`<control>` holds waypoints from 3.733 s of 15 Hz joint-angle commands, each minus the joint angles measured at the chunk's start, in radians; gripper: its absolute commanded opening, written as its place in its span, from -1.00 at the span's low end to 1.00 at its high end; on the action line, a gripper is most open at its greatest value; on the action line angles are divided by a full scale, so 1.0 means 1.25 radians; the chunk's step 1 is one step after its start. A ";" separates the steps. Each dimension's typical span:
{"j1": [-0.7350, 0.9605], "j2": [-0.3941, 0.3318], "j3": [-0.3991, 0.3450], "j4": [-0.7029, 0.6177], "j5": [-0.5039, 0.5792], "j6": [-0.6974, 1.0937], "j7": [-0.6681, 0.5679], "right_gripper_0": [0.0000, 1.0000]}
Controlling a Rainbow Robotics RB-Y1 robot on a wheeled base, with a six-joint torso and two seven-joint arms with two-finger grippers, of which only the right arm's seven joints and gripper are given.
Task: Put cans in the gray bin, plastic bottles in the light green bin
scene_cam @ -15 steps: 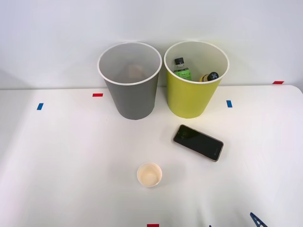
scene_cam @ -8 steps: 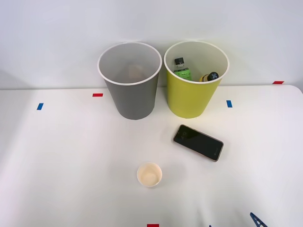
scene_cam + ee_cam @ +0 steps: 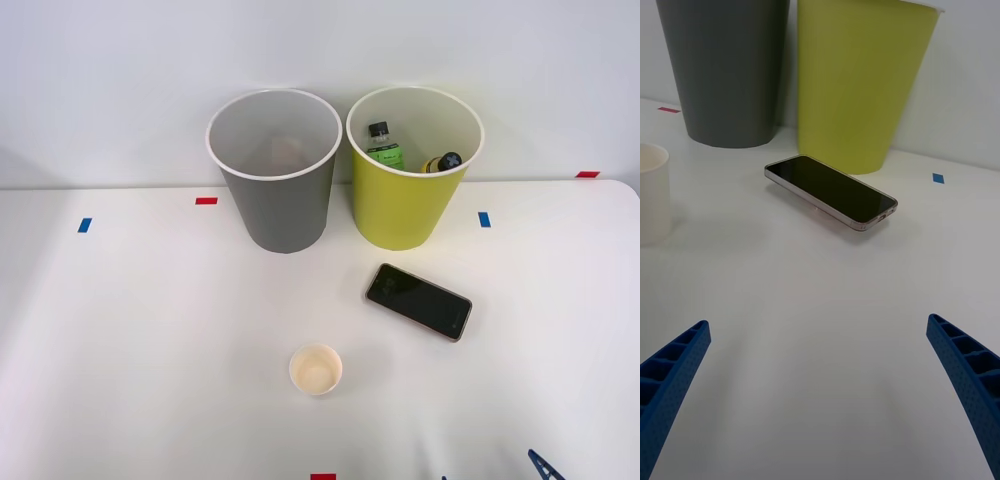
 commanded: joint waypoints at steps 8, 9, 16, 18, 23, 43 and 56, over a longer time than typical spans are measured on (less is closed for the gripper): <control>0.000 0.000 0.000 0.000 0.000 0.000 0.000 1.00; 0.000 0.000 0.000 0.000 0.000 0.000 0.000 1.00; 0.000 0.000 0.000 0.000 0.000 0.000 0.000 1.00; 0.000 0.000 0.000 0.000 0.000 0.000 0.000 1.00; 0.000 0.000 0.000 0.000 0.000 0.000 0.000 1.00; 0.000 0.000 0.000 0.000 0.000 0.000 0.000 1.00; 0.000 0.000 0.000 0.000 0.000 0.000 0.000 1.00</control>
